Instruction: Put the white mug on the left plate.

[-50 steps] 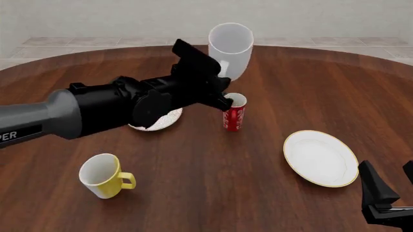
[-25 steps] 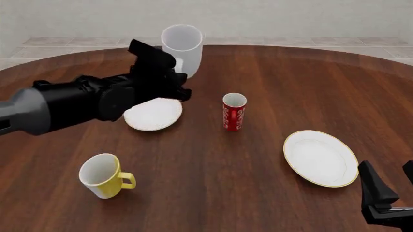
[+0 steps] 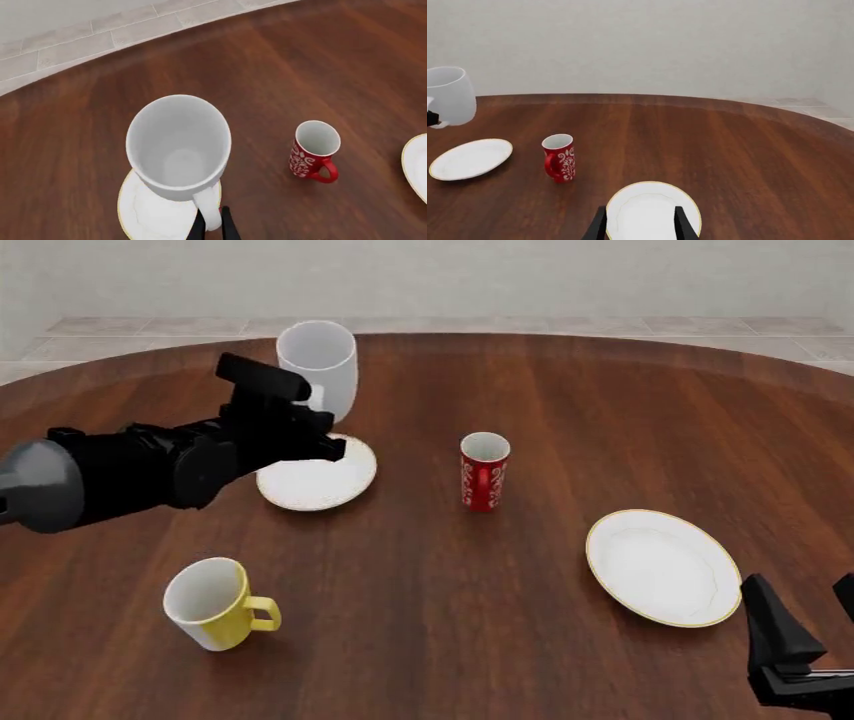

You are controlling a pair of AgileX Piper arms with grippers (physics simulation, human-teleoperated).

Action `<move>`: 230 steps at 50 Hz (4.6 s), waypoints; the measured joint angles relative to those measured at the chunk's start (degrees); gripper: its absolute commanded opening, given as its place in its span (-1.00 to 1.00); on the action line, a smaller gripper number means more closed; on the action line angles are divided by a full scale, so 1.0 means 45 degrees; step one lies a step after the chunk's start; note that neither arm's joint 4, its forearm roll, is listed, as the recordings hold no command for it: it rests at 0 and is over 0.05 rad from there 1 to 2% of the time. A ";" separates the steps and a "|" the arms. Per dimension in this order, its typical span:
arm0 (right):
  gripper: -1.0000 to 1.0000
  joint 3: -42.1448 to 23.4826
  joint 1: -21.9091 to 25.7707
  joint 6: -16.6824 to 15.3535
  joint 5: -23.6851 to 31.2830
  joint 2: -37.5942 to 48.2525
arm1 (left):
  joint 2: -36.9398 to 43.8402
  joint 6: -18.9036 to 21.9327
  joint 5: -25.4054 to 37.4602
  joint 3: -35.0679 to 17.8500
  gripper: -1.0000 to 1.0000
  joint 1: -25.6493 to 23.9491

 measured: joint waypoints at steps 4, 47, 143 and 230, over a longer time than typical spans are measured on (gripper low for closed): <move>1.00 0.0000 0.0003 -0.0015 0.0031 -0.0034 | 0.0032 -0.0038 -0.0092 0.0127 -1.00 0.0216; 1.00 0.0001 0.0011 -0.0117 -0.0233 0.0280 | 0.1568 -0.1390 -0.0842 0.0247 -1.00 0.0197; 1.00 0.0000 0.0025 -0.0126 -0.0482 0.0523 | 0.3313 -0.2171 -0.1721 0.0228 -1.00 0.0761; 1.00 0.0003 0.0052 -0.0196 -0.0415 0.0478 | 0.4315 -0.2649 -0.2463 0.0395 -1.00 0.0917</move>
